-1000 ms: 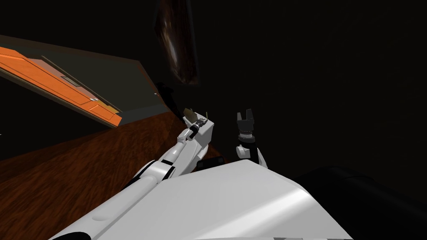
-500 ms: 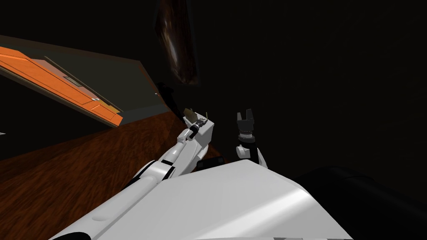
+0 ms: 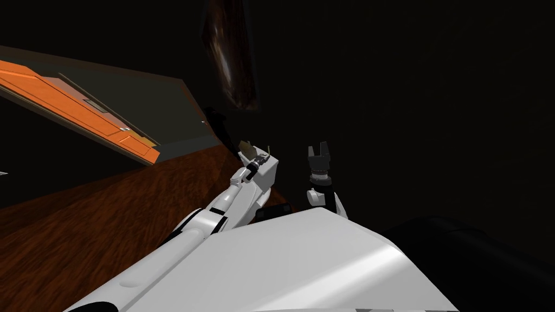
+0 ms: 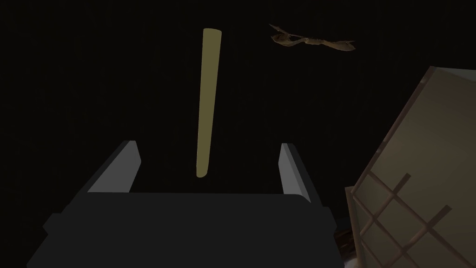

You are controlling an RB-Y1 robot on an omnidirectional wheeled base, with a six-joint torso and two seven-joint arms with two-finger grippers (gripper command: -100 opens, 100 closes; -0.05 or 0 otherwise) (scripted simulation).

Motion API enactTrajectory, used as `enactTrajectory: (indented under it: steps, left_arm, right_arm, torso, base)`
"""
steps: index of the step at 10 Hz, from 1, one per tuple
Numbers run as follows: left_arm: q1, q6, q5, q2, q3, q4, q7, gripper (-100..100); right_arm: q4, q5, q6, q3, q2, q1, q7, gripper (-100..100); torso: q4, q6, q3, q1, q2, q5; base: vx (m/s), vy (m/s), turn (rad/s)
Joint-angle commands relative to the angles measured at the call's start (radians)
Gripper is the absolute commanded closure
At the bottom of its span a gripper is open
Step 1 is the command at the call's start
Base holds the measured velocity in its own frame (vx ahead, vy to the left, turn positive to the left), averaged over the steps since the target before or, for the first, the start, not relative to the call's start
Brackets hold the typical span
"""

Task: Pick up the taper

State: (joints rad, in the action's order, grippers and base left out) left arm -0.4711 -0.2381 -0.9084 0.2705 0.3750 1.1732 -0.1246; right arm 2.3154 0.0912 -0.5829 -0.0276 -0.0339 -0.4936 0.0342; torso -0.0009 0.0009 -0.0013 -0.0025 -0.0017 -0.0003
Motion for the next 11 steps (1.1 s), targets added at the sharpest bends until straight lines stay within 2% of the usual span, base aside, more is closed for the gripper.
enactTrajectory:
  steps: [1,6,11]
  left_arm:
    - [-0.016,-0.014,0.011,0.005,-0.013,-0.029,-0.019,-100]
    - [-0.063,-0.054,0.045,0.021,-0.05,-0.116,-0.076,-100]
    - [-0.12,-0.102,0.091,0.039,-0.099,-0.229,-0.145,-100]
  right_arm:
    - [0.0,0.0,0.0,0.0,0.0,0.0,0.0,0]
    - [0.0,0.0,0.0,0.0,0.0,0.0,0.0,0]
    - [0.0,0.0,0.0,0.0,0.0,0.0,0.0,0]
  torso:
    - [0.0,0.0,0.0,0.0,0.0,0.0]
    - [0.0,0.0,0.001,0.002,0.002,0.0]
    - [0.0,0.0,0.001,0.002,0.002,0.0]
  base:
    - [-0.01,-0.001,-0.144]
    - [-0.015,0.018,-0.134]
    - [-0.018,0.016,-0.152]
